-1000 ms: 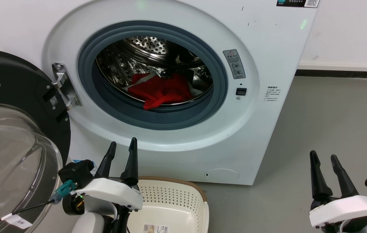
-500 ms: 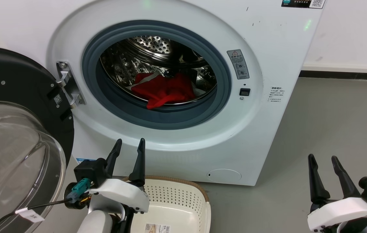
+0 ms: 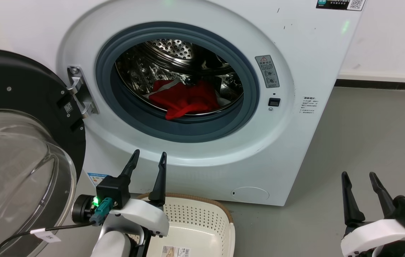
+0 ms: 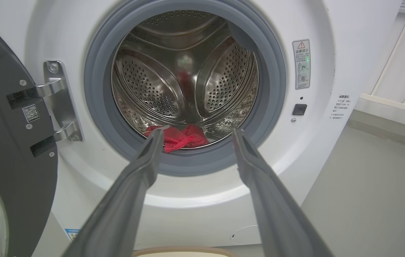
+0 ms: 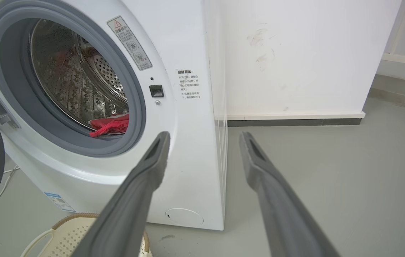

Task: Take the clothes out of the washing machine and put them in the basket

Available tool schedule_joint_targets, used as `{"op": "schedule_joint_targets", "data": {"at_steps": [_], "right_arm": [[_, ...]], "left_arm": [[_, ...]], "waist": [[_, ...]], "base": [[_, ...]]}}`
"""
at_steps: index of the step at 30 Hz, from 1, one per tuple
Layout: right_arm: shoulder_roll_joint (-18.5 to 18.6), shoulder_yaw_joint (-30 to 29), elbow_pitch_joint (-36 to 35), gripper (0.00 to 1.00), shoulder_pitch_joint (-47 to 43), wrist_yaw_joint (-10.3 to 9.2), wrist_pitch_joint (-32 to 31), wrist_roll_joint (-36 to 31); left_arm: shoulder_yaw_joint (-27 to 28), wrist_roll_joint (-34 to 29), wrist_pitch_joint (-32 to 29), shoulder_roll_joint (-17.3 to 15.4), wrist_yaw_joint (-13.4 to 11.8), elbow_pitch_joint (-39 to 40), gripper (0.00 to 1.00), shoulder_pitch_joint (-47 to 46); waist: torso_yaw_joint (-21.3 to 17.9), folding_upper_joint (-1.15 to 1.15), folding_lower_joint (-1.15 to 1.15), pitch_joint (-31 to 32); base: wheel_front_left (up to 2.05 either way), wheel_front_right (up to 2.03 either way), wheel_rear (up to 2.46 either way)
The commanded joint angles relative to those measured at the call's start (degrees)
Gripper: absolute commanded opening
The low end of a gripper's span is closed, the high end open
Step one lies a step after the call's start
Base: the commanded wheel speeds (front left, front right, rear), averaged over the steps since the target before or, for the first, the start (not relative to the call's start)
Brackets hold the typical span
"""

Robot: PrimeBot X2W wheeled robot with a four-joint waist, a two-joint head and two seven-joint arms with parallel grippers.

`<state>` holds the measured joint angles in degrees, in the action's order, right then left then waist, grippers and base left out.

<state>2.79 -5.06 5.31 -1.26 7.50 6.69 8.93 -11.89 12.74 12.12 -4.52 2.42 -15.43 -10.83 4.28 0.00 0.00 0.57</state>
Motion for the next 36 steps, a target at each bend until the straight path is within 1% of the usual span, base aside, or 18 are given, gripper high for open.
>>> {"op": "schedule_joint_targets", "data": {"at_steps": [1, 13, 25, 36], "right_arm": [[0.2, -0.1, -0.7, 1.0, 0.1, -0.02, 0.0, -1.2], [0.2, -0.1, -1.7, 1.0, -0.4, -0.02, -0.7, -6.3], [0.2, -0.1, -2.2, 1.0, -0.9, -0.02, -0.6, -10.3], [0.2, -0.1, -1.9, 1.0, -1.0, -0.02, -0.9, -9.4]], "left_arm": [[-0.3, -1.3, 0.4, -0.1, -0.5, 0.2, 1.0, -1.0], [-0.6, -5.5, 1.8, -0.1, -1.1, 0.6, 1.0, -0.8], [-0.5, -9.1, 3.0, 0.4, -0.7, 0.0, 1.0, -0.9], [0.6, -7.7, 3.1, 0.9, 0.3, -0.8, 1.0, -0.7]], "waist": [[0.1, 0.0, 0.0, 0.0], [0.9, 0.0, 0.0, -0.2], [1.5, 0.0, 0.0, -0.4], [1.7, 0.0, 0.0, -0.6]], "base": [[0.0, 0.0, 0.0], [0.0, 0.0, 0.0], [0.0, 0.0, 0.0], [0.0, 0.0, 0.0]]}}
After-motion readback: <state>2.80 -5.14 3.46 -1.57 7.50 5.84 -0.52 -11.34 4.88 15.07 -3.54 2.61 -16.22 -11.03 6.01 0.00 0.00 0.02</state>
